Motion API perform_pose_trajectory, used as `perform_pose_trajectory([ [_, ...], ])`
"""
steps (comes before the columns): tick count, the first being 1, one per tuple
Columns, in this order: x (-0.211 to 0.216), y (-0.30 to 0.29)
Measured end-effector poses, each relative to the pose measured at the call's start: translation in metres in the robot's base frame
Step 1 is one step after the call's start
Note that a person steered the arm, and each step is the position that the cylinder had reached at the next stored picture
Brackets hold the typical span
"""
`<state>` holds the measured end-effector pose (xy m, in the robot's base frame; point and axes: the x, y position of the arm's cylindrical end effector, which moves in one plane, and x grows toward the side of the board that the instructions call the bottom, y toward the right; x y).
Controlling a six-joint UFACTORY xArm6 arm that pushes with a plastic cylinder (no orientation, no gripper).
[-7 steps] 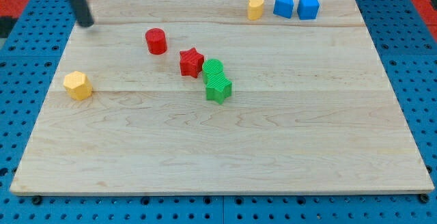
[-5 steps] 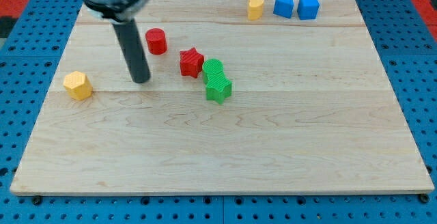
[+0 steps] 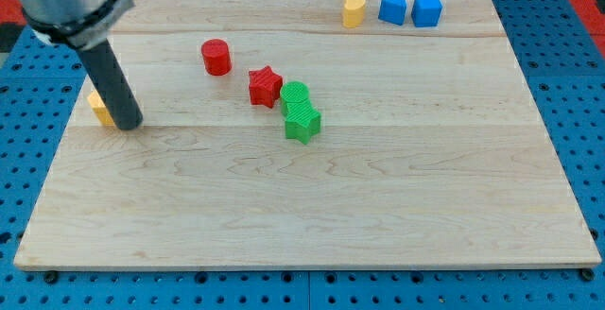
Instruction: Move the yellow hexagon to the top center
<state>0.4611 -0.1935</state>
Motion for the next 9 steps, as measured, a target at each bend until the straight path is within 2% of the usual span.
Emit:
perform_pose_trajectory([
  [1, 0.024, -0.049],
  [2, 0.014, -0.111],
  [3, 0.001, -0.101],
  [4, -0.011, -0.046],
  [6, -0.109, -0.008],
  [7, -0.082, 0.006],
  [8, -0.073, -0.02],
  [9, -0.119, -0.038],
])
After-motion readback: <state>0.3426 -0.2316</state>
